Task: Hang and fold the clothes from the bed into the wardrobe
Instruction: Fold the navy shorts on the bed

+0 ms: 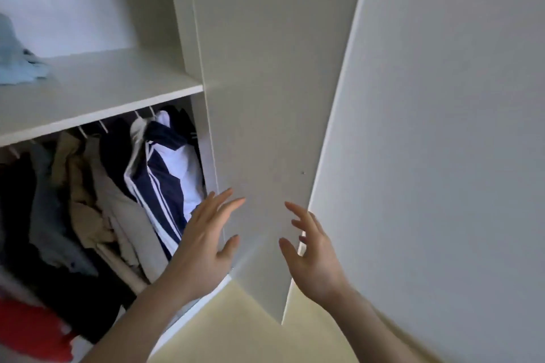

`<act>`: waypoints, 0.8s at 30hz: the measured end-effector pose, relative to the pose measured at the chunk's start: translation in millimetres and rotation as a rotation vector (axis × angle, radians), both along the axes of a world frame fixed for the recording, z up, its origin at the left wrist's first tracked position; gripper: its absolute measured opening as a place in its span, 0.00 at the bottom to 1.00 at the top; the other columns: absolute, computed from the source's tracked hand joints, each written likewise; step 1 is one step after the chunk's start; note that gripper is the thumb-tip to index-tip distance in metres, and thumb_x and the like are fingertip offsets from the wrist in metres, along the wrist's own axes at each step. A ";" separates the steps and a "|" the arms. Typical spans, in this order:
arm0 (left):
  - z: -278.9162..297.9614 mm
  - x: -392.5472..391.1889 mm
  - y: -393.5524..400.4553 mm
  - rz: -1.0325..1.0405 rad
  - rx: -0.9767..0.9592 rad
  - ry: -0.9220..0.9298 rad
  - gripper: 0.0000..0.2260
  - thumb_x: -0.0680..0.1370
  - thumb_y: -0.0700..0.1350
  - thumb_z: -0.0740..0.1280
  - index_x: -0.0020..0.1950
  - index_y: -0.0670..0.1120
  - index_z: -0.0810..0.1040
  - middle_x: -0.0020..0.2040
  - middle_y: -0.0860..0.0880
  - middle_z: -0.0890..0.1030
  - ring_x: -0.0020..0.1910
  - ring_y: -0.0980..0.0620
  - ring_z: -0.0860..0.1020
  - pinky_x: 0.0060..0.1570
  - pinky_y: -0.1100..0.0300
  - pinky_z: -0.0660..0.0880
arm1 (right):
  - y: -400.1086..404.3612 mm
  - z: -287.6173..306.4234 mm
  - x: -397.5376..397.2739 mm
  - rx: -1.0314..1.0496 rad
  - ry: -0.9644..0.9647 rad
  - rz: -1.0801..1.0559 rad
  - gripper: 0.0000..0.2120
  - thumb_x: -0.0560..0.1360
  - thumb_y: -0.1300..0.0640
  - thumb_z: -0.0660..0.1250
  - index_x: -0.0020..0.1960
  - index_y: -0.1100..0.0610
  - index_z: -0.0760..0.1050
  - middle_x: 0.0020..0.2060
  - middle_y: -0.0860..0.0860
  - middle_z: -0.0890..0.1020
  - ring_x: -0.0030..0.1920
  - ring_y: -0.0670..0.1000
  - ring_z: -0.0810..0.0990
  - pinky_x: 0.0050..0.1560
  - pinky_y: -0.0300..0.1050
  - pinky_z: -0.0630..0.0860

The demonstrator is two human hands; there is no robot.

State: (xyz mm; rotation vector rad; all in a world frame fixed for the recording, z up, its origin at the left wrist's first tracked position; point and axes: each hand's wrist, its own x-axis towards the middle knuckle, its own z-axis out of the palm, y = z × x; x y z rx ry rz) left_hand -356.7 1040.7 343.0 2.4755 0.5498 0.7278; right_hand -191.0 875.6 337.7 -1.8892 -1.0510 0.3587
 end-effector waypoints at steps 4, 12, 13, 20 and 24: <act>-18.0 45.8 -76.3 -0.208 -0.051 0.086 0.28 0.81 0.43 0.68 0.76 0.64 0.64 0.77 0.69 0.58 0.80 0.61 0.53 0.75 0.52 0.64 | -110.6 -30.7 18.4 -0.095 0.075 -0.210 0.28 0.81 0.53 0.65 0.75 0.33 0.62 0.68 0.27 0.68 0.68 0.33 0.69 0.67 0.42 0.73; -45.0 169.4 -198.4 -0.731 0.028 0.257 0.24 0.81 0.46 0.69 0.75 0.59 0.69 0.75 0.67 0.62 0.76 0.67 0.55 0.75 0.66 0.56 | -288.4 -62.6 18.9 -0.183 0.205 -0.735 0.27 0.81 0.54 0.66 0.76 0.38 0.62 0.70 0.32 0.67 0.70 0.36 0.68 0.69 0.35 0.65; -50.3 185.5 -217.9 -0.785 0.037 0.267 0.24 0.81 0.46 0.69 0.75 0.59 0.69 0.75 0.65 0.63 0.76 0.66 0.56 0.75 0.64 0.57 | -309.2 -65.9 14.4 -0.194 0.218 -0.797 0.27 0.81 0.54 0.66 0.77 0.38 0.63 0.71 0.33 0.67 0.70 0.37 0.68 0.68 0.34 0.64; -70.3 225.8 -395.7 -1.109 0.090 0.354 0.24 0.80 0.49 0.69 0.77 0.57 0.69 0.78 0.55 0.64 0.78 0.54 0.60 0.76 0.63 0.55 | -458.4 -75.2 -32.7 -0.222 0.256 -1.159 0.29 0.79 0.56 0.68 0.76 0.41 0.65 0.70 0.33 0.68 0.67 0.33 0.67 0.71 0.37 0.65; -70.8 218.0 -494.0 -1.242 0.124 0.392 0.24 0.81 0.52 0.66 0.77 0.60 0.66 0.79 0.59 0.61 0.77 0.57 0.58 0.76 0.64 0.53 | -544.0 -81.0 -62.4 -0.215 0.279 -1.298 0.30 0.79 0.55 0.70 0.78 0.42 0.65 0.70 0.35 0.68 0.67 0.36 0.67 0.70 0.38 0.65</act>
